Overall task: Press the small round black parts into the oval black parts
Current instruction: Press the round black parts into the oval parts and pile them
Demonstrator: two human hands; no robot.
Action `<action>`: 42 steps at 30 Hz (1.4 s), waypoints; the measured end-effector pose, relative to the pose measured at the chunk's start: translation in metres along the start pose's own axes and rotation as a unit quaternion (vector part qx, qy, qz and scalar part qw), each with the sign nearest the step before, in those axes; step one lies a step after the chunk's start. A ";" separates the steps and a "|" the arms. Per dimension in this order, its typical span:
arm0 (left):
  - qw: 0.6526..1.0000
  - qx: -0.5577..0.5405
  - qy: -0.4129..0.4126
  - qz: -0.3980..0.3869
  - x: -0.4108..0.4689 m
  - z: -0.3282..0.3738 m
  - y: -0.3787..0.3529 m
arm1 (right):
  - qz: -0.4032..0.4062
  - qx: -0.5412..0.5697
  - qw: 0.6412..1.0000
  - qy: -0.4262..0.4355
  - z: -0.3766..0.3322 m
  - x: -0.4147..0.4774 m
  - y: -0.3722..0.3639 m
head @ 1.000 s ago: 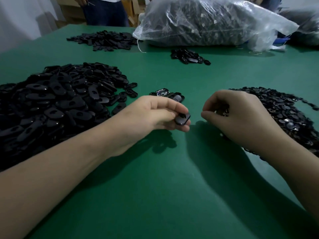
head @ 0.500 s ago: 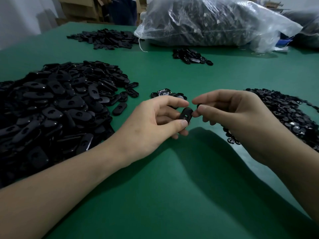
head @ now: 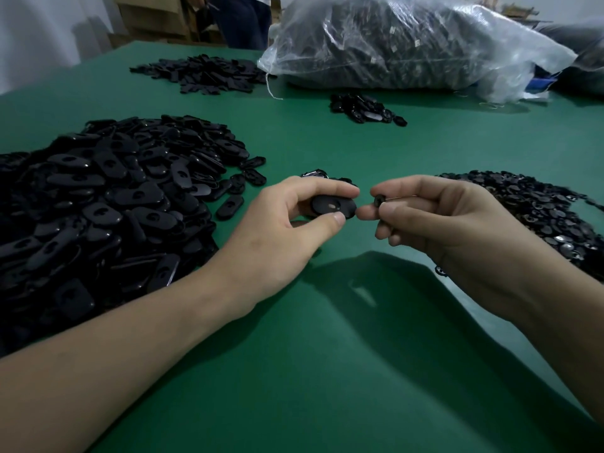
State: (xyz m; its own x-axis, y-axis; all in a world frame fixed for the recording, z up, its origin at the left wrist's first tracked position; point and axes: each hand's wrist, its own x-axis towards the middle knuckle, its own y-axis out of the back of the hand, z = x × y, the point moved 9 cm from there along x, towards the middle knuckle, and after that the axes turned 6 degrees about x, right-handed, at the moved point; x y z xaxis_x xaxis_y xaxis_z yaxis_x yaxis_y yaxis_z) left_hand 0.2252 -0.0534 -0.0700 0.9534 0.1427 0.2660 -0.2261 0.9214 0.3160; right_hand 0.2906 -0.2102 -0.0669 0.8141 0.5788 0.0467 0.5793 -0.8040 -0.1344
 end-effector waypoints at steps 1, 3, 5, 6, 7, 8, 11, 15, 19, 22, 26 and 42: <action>1.000 -0.006 0.003 -0.003 0.000 0.000 0.000 | -0.002 0.003 1.000 0.001 0.000 0.000 -0.001; 1.000 -0.016 0.009 -0.008 0.000 0.001 -0.001 | -0.006 0.011 1.000 0.004 0.000 0.000 -0.003; 0.999 -0.028 0.008 -0.012 0.001 0.001 -0.002 | -0.009 0.011 1.000 0.007 -0.001 0.000 -0.005; 0.999 -0.041 0.005 -0.015 0.001 0.001 -0.003 | -0.010 0.009 1.000 0.009 -0.001 0.000 -0.005; 0.999 -0.050 0.002 -0.018 0.001 0.002 -0.003 | -0.009 0.007 1.000 0.012 -0.002 0.000 -0.005; 0.998 -0.051 -0.001 -0.021 0.001 0.002 -0.004 | -0.007 0.002 1.000 0.015 -0.002 0.000 -0.005; 0.999 -0.026 -0.001 -0.019 0.000 0.002 -0.003 | -0.002 -0.041 0.999 0.034 -0.006 -0.001 -0.006; 0.999 -0.023 0.015 -0.018 0.002 -0.003 -0.003 | 0.002 -0.112 0.991 0.073 -0.014 -0.004 -0.011; 0.999 -0.042 0.020 -0.028 0.002 -0.003 -0.006 | 0.005 -0.149 0.985 0.092 -0.016 -0.005 -0.014; 0.999 -0.043 0.014 -0.019 0.002 -0.003 -0.005 | 0.009 -0.159 0.982 0.098 -0.016 -0.005 -0.014; 0.998 -0.059 0.023 -0.012 0.002 -0.004 -0.004 | 0.007 -0.156 0.983 0.099 -0.016 -0.004 -0.014; 1.000 -0.022 -0.011 0.006 0.001 0.000 0.001 | 0.020 -0.189 0.976 0.107 -0.019 -0.006 -0.010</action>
State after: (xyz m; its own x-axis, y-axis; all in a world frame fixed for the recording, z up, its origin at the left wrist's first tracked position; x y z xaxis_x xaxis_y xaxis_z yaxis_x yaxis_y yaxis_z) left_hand 0.2259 -0.0522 -0.0692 0.9460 0.1458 0.2894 -0.2275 0.9347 0.2729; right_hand 0.2810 -0.2082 -0.0474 0.8033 0.5361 0.2594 0.4867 -0.8420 0.2327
